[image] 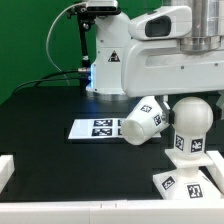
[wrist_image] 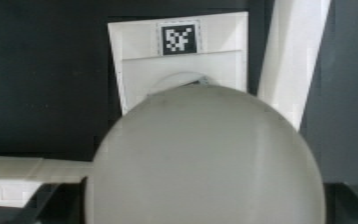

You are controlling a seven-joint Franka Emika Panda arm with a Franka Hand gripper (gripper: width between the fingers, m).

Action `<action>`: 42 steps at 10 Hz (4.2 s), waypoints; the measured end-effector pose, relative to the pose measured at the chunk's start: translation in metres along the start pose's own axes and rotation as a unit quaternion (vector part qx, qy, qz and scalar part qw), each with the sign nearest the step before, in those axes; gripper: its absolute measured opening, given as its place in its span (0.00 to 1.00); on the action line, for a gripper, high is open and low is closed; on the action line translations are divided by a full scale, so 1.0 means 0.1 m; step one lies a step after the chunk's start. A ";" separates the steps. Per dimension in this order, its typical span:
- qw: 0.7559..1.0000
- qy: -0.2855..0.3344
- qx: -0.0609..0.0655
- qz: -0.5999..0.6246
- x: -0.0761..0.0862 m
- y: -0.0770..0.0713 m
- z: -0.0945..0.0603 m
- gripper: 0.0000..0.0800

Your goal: Assemble lamp

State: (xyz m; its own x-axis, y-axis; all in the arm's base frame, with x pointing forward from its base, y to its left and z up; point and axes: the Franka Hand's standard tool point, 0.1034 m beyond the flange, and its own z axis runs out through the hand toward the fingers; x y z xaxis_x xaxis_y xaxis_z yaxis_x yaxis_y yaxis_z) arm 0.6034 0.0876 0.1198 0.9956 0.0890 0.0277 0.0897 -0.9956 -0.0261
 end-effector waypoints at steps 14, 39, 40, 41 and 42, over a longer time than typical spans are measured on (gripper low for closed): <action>0.805 -0.002 0.038 0.592 0.03 -0.07 0.01 0.72; 0.986 0.016 0.018 0.165 0.08 0.00 0.13 0.72; 0.979 0.015 0.018 0.202 0.08 -0.01 0.13 0.72; 0.963 0.012 0.019 0.267 0.08 -0.03 0.13 0.72; 0.946 0.010 0.020 0.323 0.10 -0.02 0.13 0.72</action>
Offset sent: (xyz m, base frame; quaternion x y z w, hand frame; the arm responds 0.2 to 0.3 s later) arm 0.0026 -0.0083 -0.0061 -0.0513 0.0181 0.0614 0.9966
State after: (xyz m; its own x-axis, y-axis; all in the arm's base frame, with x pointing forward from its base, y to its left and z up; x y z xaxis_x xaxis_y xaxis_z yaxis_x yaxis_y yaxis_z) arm 0.6131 0.0909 0.1076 0.8426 -0.5384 0.0128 -0.5358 -0.8404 -0.0814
